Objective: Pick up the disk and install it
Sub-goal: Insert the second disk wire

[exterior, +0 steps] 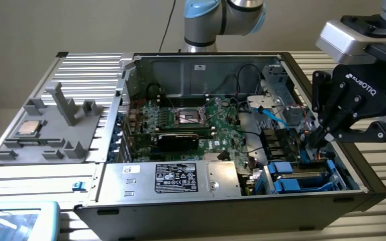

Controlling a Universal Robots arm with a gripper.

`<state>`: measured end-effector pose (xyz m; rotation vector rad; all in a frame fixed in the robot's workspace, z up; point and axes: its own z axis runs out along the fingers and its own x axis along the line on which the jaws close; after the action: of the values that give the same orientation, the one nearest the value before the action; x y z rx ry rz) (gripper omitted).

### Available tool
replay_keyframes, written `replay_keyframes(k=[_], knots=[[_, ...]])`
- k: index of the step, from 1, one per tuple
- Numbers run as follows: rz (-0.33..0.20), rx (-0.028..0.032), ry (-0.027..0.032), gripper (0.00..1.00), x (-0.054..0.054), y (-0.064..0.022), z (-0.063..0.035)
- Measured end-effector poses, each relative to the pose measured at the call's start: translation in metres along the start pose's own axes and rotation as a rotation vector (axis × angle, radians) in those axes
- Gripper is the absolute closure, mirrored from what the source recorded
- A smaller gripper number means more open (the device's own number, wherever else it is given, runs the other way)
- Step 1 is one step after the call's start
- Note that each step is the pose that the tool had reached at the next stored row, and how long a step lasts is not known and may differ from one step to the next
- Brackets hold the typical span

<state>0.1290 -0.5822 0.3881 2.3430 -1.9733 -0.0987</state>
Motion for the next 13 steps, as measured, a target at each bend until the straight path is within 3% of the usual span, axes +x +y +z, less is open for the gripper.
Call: replay_keyframes(k=[3, 10, 13], knots=[[-0.05, 0.0032, -0.0133, 0.89, 0.0, 0.0, 0.0005], [-0.158, 0.0125, -0.0542, 0.89, 0.0, -0.0001, 0.0018], [-0.208, 0.0155, -0.0674, 0.89, 0.0, -0.0002, 0.0023]])
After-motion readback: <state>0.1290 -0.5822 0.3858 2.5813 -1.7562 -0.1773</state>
